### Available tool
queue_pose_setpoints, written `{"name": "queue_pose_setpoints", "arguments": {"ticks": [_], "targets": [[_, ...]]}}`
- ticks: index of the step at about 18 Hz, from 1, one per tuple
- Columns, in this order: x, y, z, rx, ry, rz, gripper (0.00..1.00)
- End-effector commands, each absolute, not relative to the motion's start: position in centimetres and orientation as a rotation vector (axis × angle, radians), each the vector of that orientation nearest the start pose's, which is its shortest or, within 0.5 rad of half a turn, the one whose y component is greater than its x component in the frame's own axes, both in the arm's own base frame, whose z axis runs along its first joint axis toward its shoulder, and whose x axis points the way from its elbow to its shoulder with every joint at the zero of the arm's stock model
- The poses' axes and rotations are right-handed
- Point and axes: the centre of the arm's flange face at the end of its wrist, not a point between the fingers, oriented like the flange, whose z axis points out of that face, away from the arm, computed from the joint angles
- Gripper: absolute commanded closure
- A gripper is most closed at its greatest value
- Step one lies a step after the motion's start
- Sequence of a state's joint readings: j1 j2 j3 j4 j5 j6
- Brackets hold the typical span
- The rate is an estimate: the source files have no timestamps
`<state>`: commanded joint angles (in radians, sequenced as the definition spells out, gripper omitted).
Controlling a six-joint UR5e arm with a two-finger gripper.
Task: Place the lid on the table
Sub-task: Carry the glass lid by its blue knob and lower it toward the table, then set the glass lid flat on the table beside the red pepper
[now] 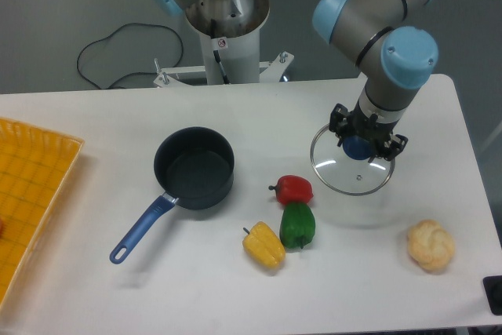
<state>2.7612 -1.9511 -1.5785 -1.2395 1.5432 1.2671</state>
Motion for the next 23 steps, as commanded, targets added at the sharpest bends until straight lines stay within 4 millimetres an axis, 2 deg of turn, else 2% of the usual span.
{"name": "queue_pose_setpoints", "arguments": {"ticks": [5,12,23], "targets": [[-52.7,34.8,29.8,-3.128,0.1,-0.082,0.56],[-54.8,34.6,26.0,-3.127,0.079,-0.05,0.56],[-54.8,34.5,23.3,-3.15,0.077,-0.038,0.56]]}}
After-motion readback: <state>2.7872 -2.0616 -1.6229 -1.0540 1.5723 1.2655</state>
